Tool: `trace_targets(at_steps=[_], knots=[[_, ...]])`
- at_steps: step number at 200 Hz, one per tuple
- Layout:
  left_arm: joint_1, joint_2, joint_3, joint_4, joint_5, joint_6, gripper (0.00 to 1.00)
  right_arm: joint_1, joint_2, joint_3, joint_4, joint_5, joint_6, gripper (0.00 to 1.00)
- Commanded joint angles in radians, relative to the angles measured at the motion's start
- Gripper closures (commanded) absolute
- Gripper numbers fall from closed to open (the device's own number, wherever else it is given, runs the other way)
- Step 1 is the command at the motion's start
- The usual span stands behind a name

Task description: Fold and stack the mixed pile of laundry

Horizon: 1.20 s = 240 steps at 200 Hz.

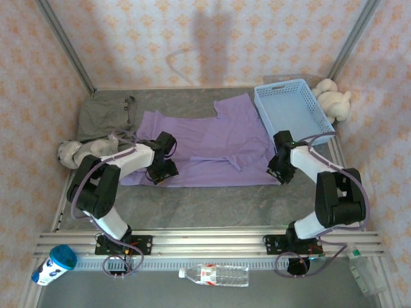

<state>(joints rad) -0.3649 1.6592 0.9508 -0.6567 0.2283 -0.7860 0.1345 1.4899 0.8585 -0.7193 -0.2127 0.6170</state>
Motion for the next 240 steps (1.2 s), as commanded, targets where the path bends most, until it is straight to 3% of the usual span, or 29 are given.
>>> trace_targets(at_steps=[1,57,120,134,156,180,206,228,240], knots=[[0.006,-0.010,0.009,-0.070,-0.038,-0.019,0.44,0.037,-0.051,0.066,-0.054,-0.045,-0.042,0.58],[0.004,0.026,-0.003,-0.017,-0.032,-0.045,0.43,0.240,0.021,0.116,0.107,-0.135,0.130,0.49],[0.004,0.004,-0.050,-0.004,-0.040,-0.046,0.42,0.292,0.238,0.236,0.209,-0.137,0.184,0.52],[0.004,-0.003,-0.060,0.001,-0.039,-0.047,0.42,0.292,0.262,0.259,0.207,-0.128,0.183,0.58],[0.004,-0.008,-0.073,0.007,-0.036,-0.050,0.42,0.293,0.285,0.293,0.195,-0.122,0.180,0.83],[0.004,-0.014,-0.084,0.012,-0.036,-0.054,0.42,0.291,0.284,0.322,0.174,-0.109,0.169,1.00],[0.004,-0.025,-0.091,0.011,-0.042,-0.054,0.42,0.294,0.268,0.347,0.125,-0.103,0.134,1.00],[0.004,-0.039,-0.107,0.018,-0.048,-0.064,0.42,0.299,0.243,0.316,0.094,-0.114,0.111,0.66],[0.004,-0.038,-0.114,0.026,-0.047,-0.068,0.42,0.308,0.232,0.289,0.100,-0.130,0.109,0.58]])
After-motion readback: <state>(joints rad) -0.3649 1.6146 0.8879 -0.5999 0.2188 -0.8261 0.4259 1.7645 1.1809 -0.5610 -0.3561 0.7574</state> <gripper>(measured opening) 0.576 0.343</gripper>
